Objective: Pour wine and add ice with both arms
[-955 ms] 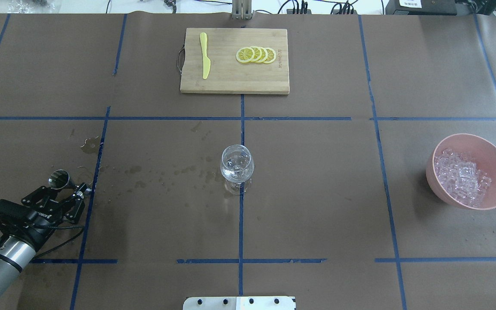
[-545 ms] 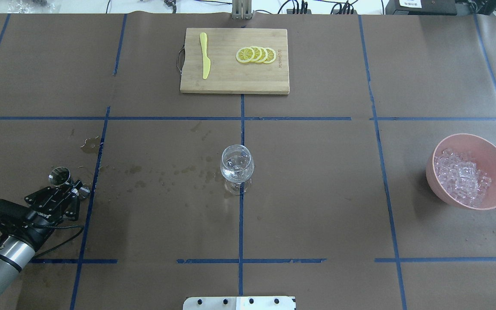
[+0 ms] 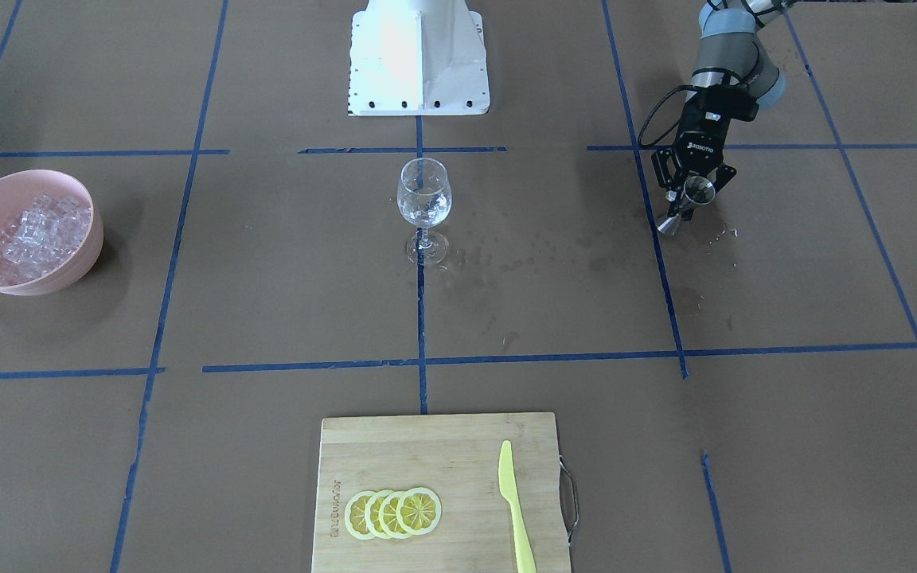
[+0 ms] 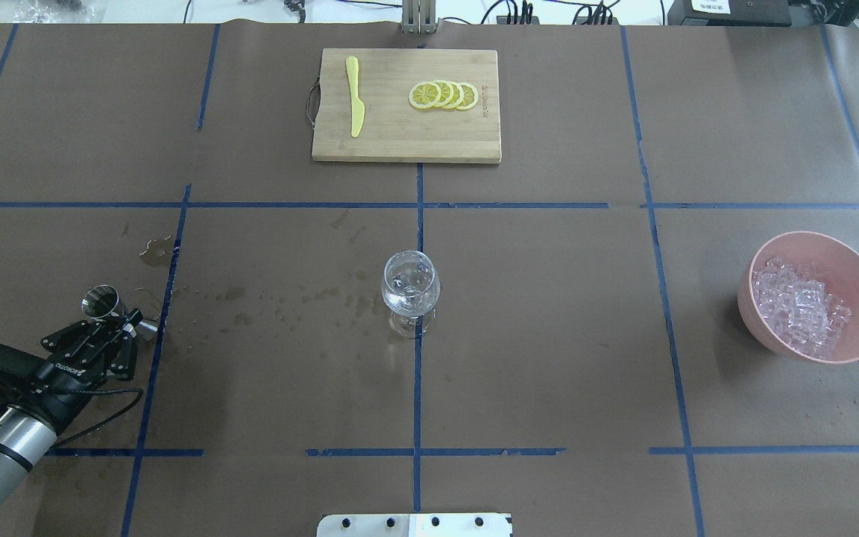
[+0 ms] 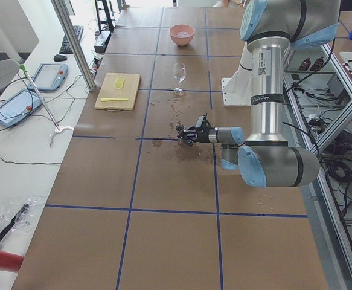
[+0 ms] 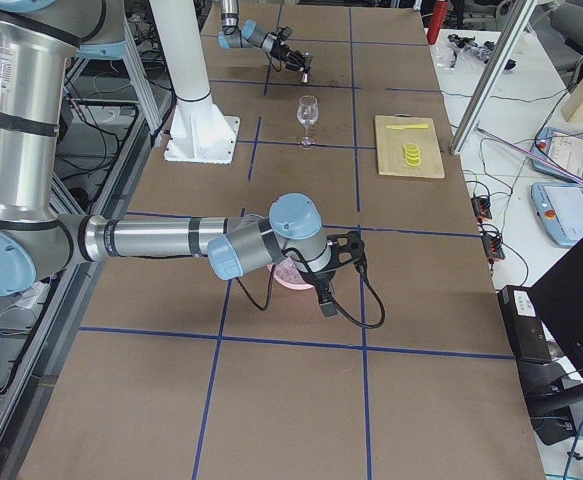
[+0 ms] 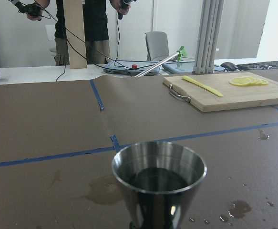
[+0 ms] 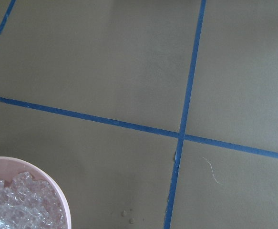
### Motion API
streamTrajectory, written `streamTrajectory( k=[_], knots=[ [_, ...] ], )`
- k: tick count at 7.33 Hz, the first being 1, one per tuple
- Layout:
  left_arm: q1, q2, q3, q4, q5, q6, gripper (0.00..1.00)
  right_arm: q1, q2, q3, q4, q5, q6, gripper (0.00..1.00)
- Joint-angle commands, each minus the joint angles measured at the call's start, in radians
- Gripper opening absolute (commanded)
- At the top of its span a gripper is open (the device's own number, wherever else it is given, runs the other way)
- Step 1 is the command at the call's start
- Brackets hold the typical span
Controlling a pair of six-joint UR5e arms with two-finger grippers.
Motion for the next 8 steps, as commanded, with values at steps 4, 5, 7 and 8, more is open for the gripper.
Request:
streamTrajectory(
  k=[4, 5, 7, 8],
  knots=[
    [-0.034, -0.050, -0.005, -0.318, -0.144, 0.282, 0.00, 0.000, 0.000, -0.005, 0.000, 0.000, 0.000, 1.00],
    [-0.033, -0.079, -0.008, -0.319, -0.138, 0.294, 0.00, 0.000, 0.000, -0.006, 0.000, 0.000, -0.002, 1.00],
    [-0.057, -0.084, -0.042, -0.311, -0.139, 0.355, 0.00, 0.000, -0.002, -0.005, 0.000, 0.000, -0.002, 1.00],
    [-0.066, -0.091, -0.066, -0.312, -0.136, 0.443, 0.00, 0.000, -0.002, -0.005, 0.000, 0.000, -0.002, 1.00]
  ],
)
